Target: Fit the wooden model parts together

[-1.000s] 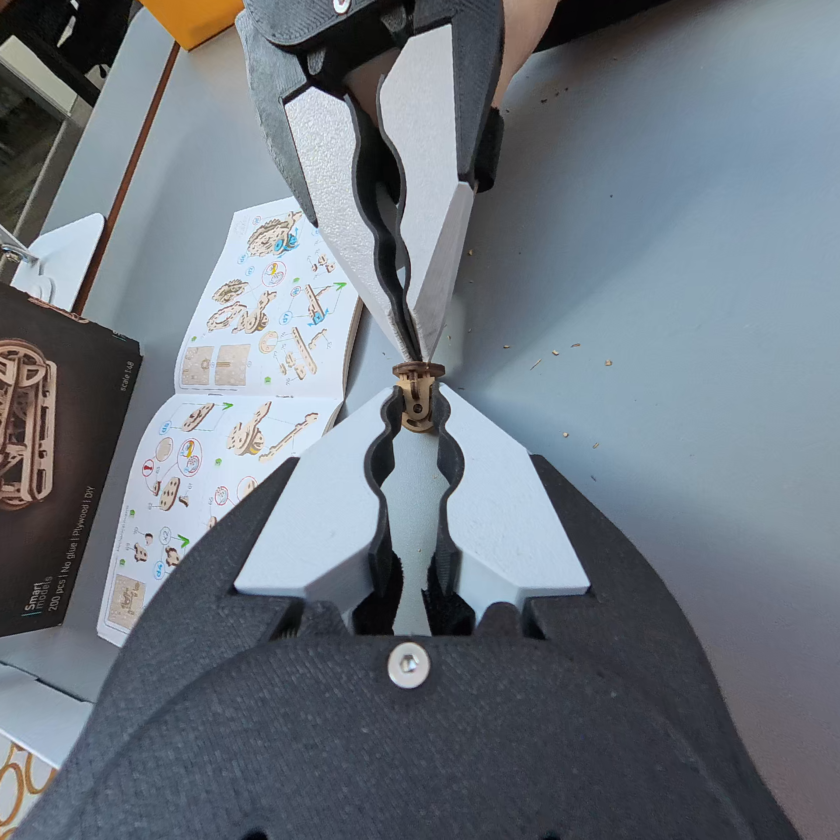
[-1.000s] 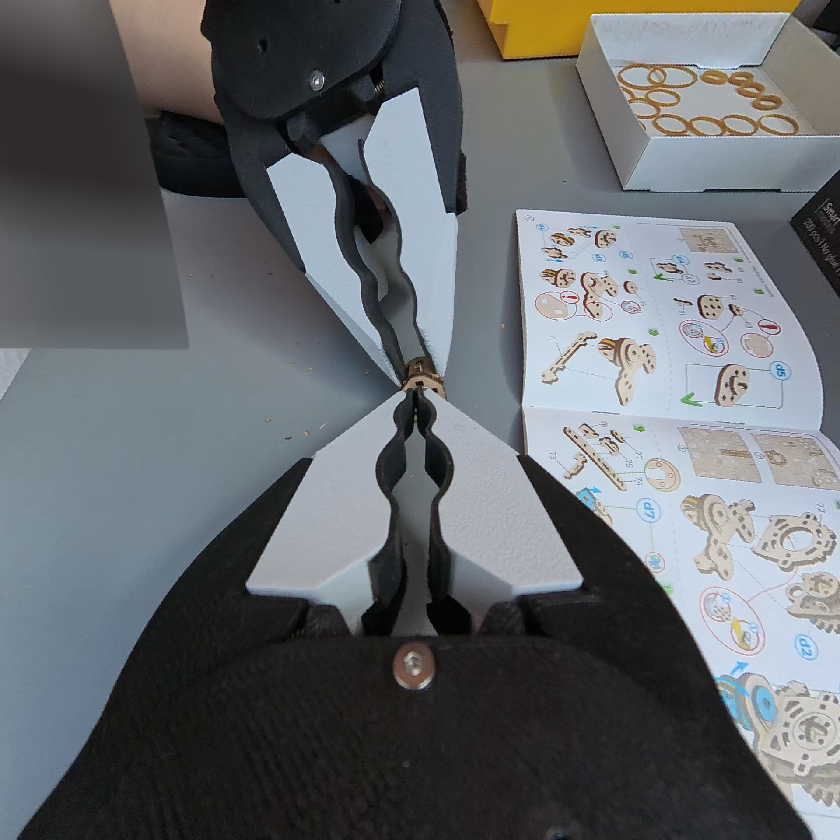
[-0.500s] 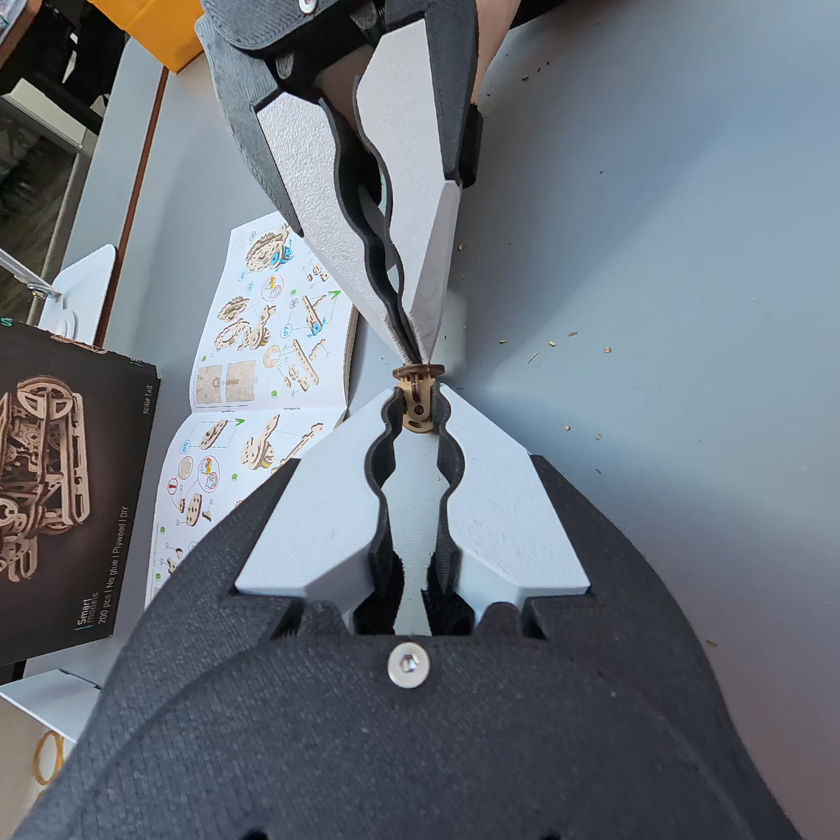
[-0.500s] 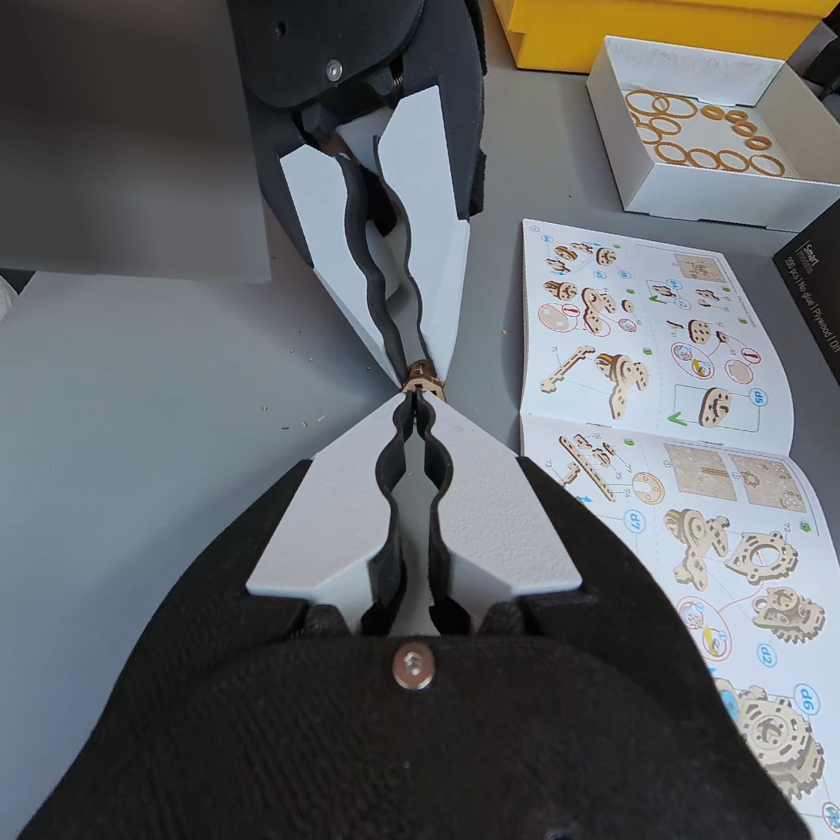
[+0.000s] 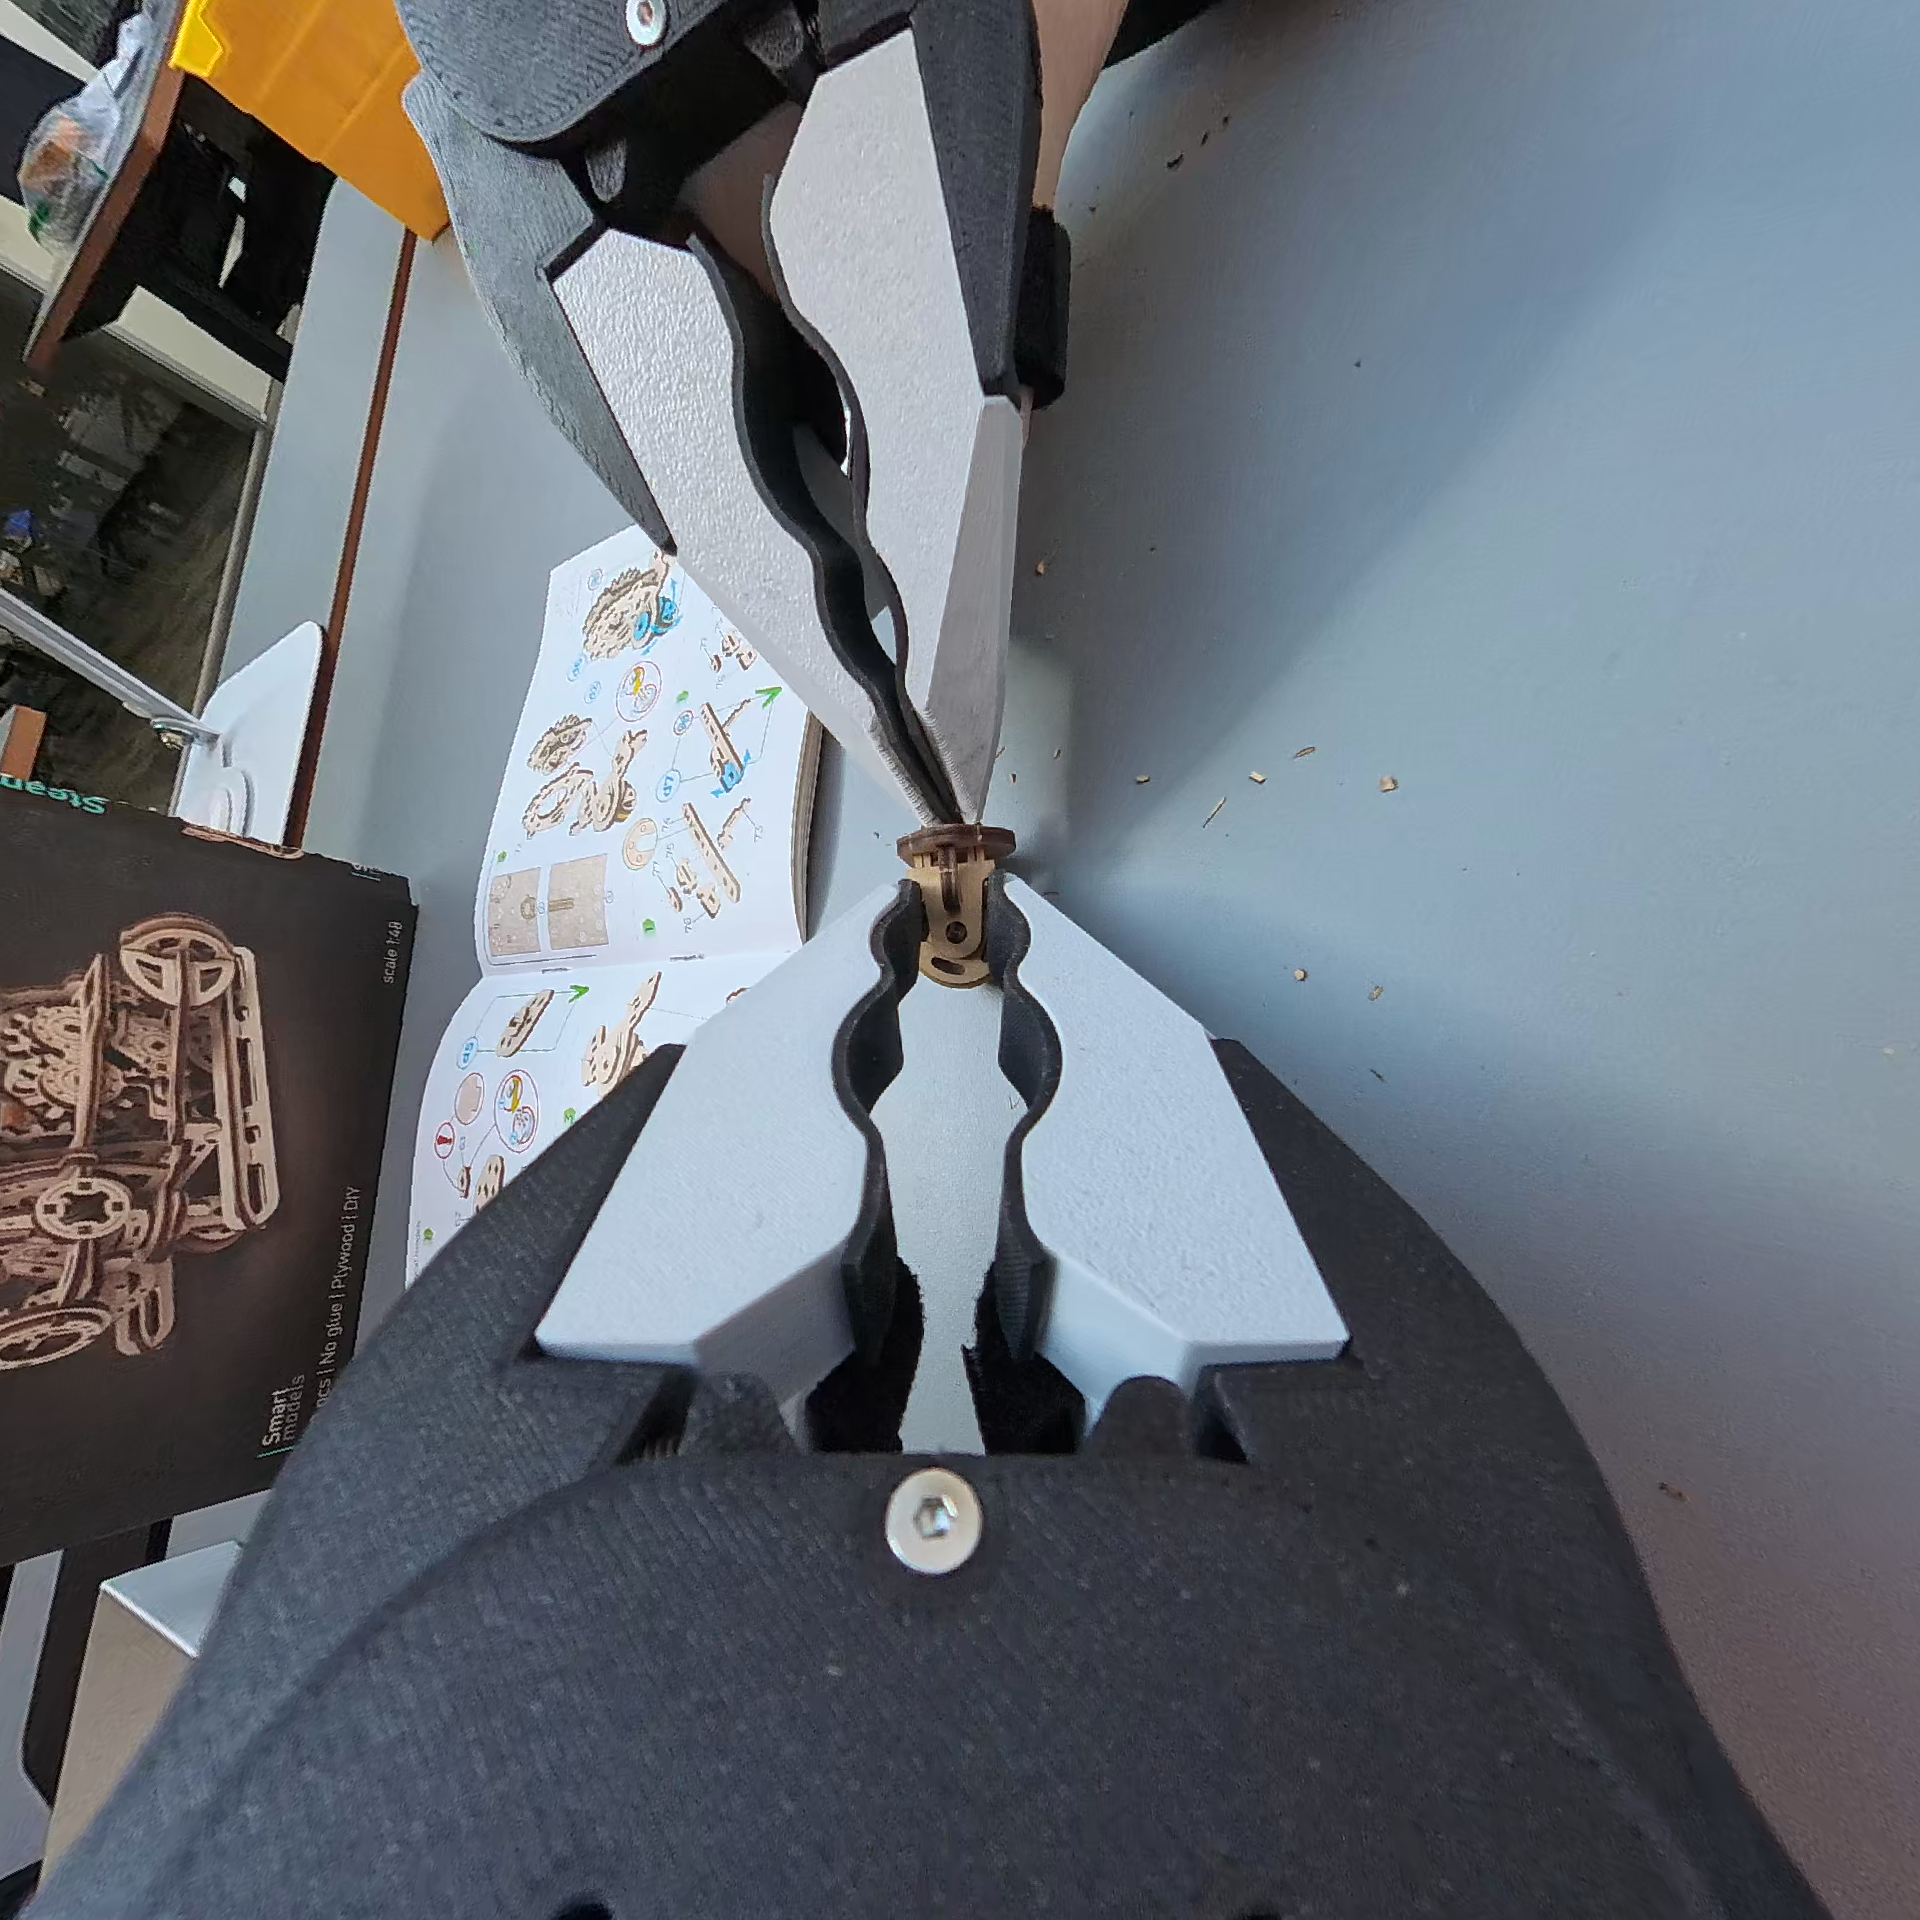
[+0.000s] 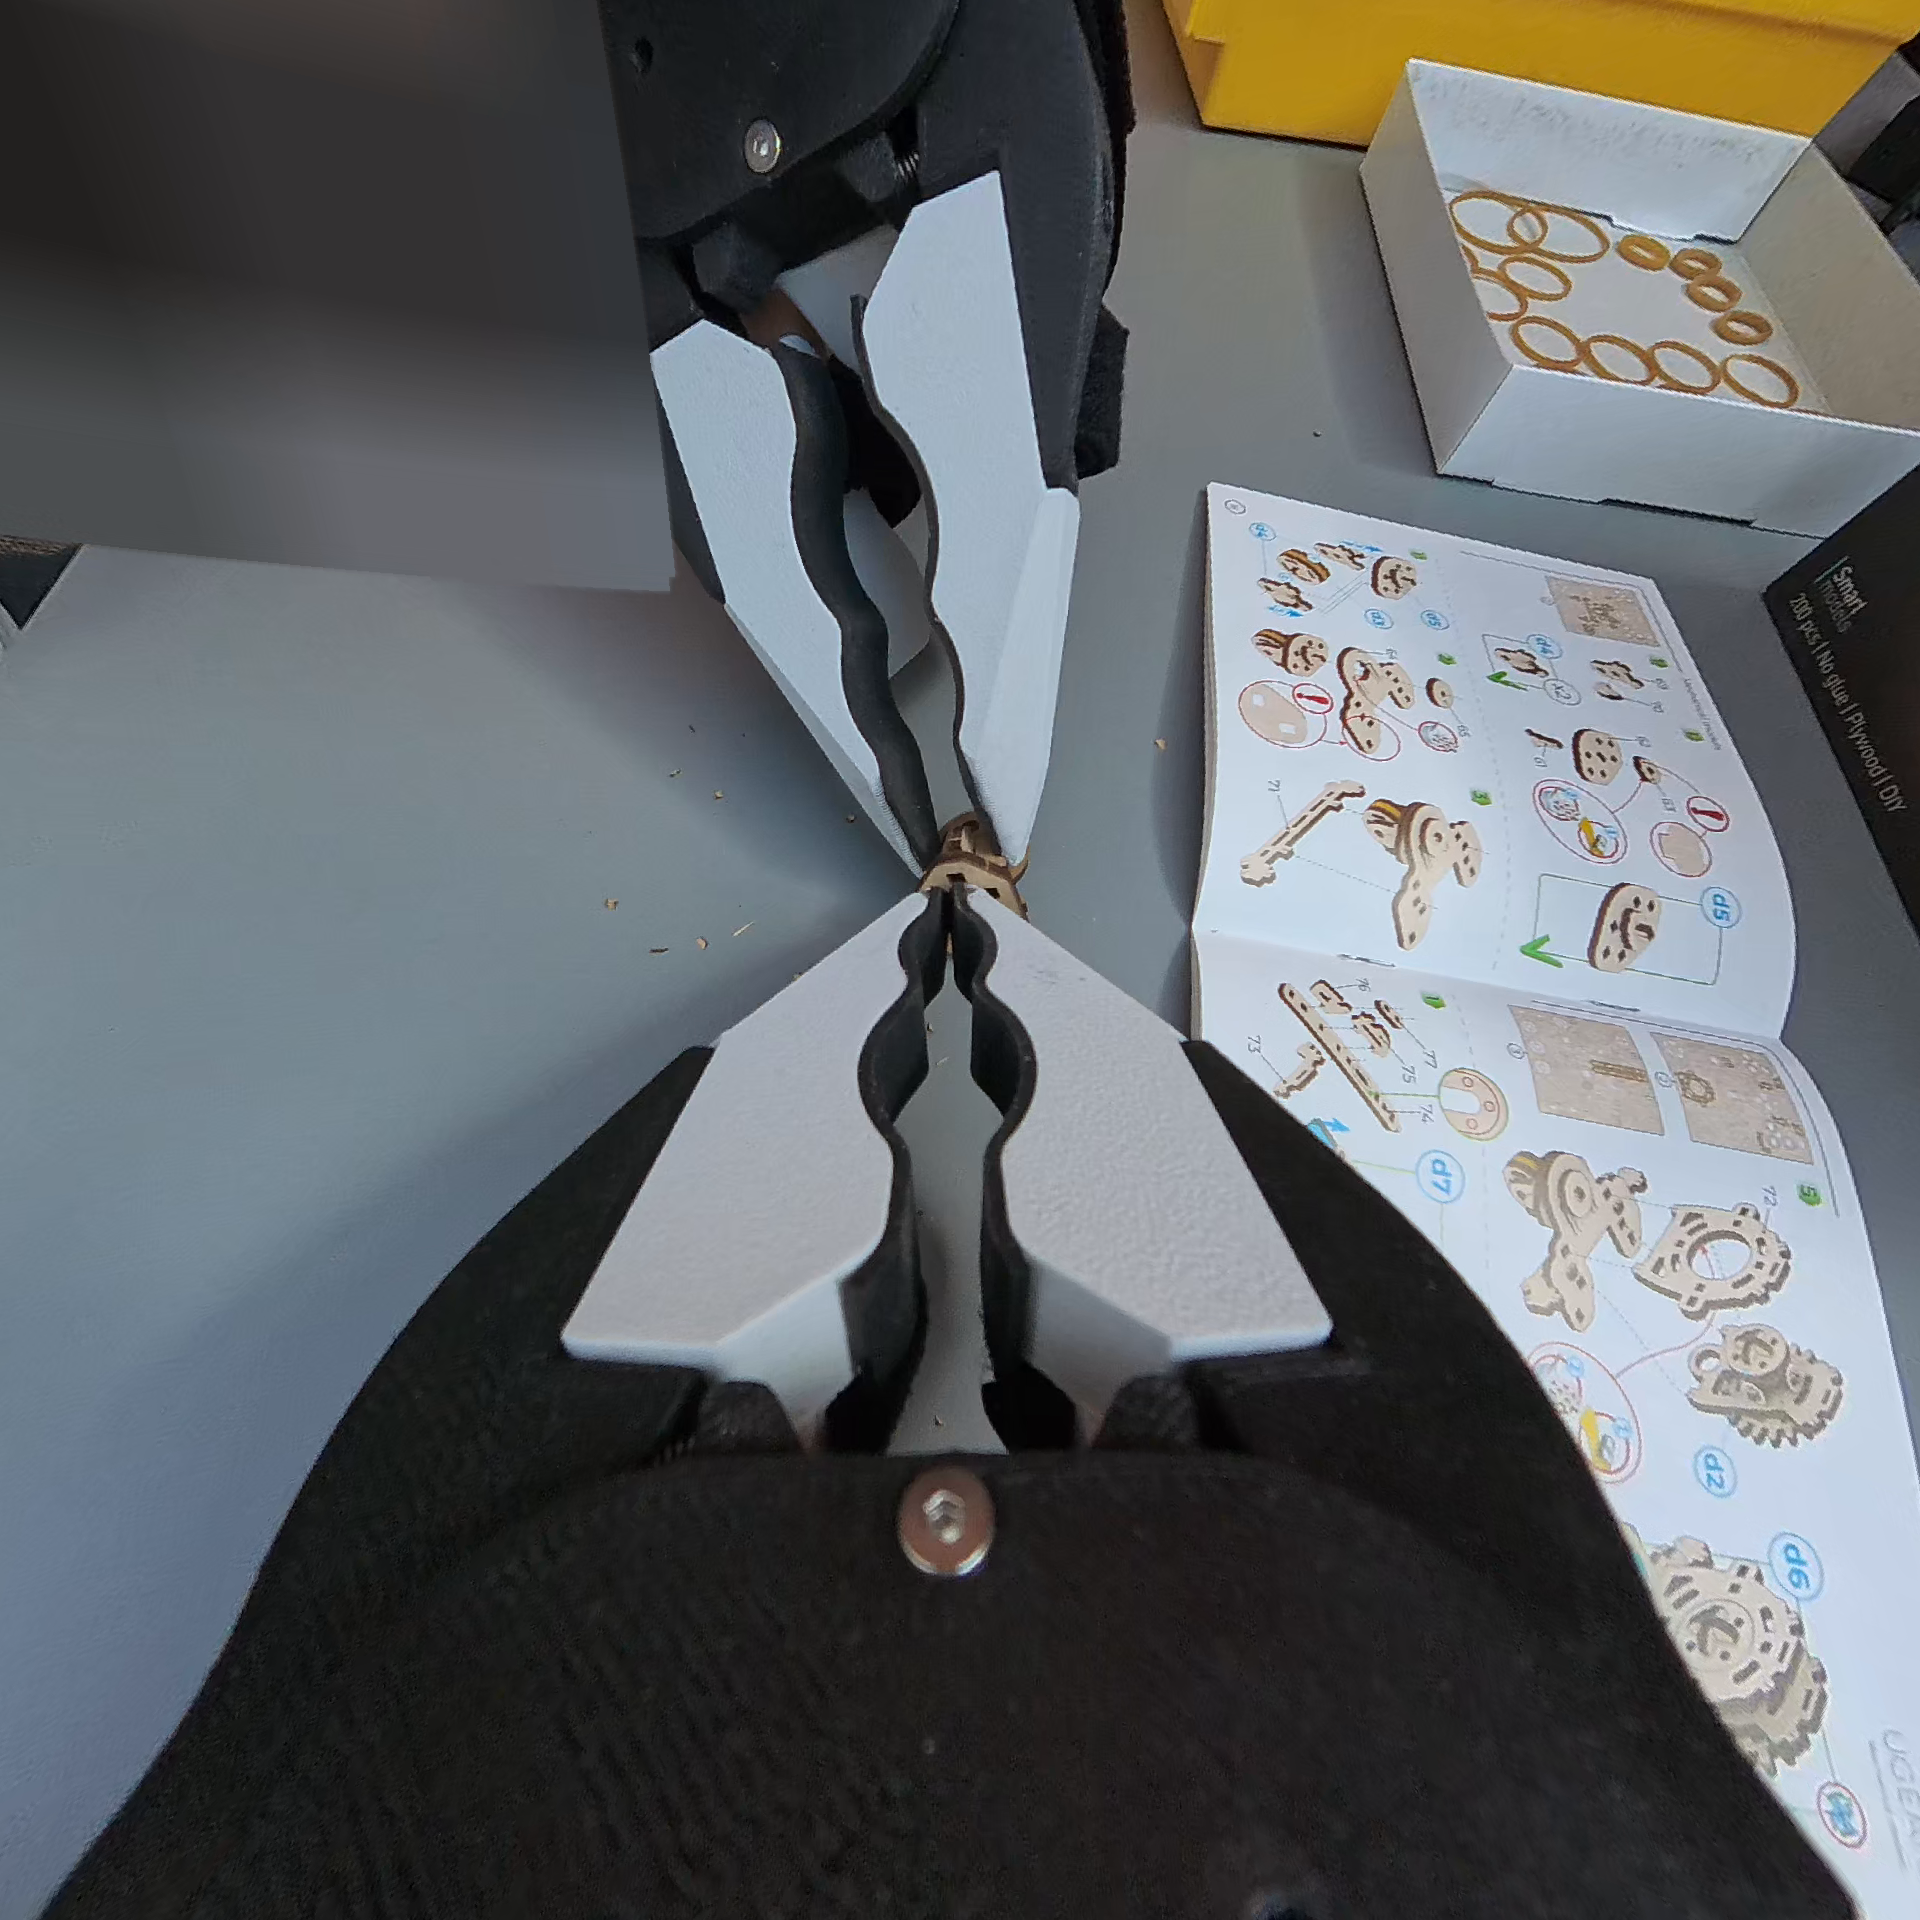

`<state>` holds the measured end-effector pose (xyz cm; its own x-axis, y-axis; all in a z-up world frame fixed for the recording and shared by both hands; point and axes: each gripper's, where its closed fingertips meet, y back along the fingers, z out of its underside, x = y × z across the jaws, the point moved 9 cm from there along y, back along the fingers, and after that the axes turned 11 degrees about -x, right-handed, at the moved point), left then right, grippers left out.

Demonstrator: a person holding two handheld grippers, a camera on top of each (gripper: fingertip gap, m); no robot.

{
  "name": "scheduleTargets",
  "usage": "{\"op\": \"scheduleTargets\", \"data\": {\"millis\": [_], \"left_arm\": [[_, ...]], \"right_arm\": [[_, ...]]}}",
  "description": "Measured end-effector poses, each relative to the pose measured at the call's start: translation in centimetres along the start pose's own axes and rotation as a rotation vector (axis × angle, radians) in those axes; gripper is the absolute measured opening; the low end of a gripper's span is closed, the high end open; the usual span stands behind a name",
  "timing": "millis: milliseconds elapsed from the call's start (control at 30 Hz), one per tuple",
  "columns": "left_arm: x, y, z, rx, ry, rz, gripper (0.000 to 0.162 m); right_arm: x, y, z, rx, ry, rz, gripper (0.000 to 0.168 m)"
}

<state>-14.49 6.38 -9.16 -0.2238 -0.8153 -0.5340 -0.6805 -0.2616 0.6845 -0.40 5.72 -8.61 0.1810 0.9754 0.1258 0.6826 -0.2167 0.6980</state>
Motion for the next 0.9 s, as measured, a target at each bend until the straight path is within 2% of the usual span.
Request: {"op": "scheduleTargets", "data": {"millis": [600,900], "left_arm": [[-0.01,-0.18,-0.20,-0.020,0.005,-0.022,0.011],[0.01,-0.13,-0.47,-0.052,0.011,-0.025,0.010]], "right_arm": [[-0.36,0.06,-0.22,-0.052,0.060,0.081,0.000],[-0.07,0.00,-0.46,-0.050,0.016,0.045,0.000]]}}
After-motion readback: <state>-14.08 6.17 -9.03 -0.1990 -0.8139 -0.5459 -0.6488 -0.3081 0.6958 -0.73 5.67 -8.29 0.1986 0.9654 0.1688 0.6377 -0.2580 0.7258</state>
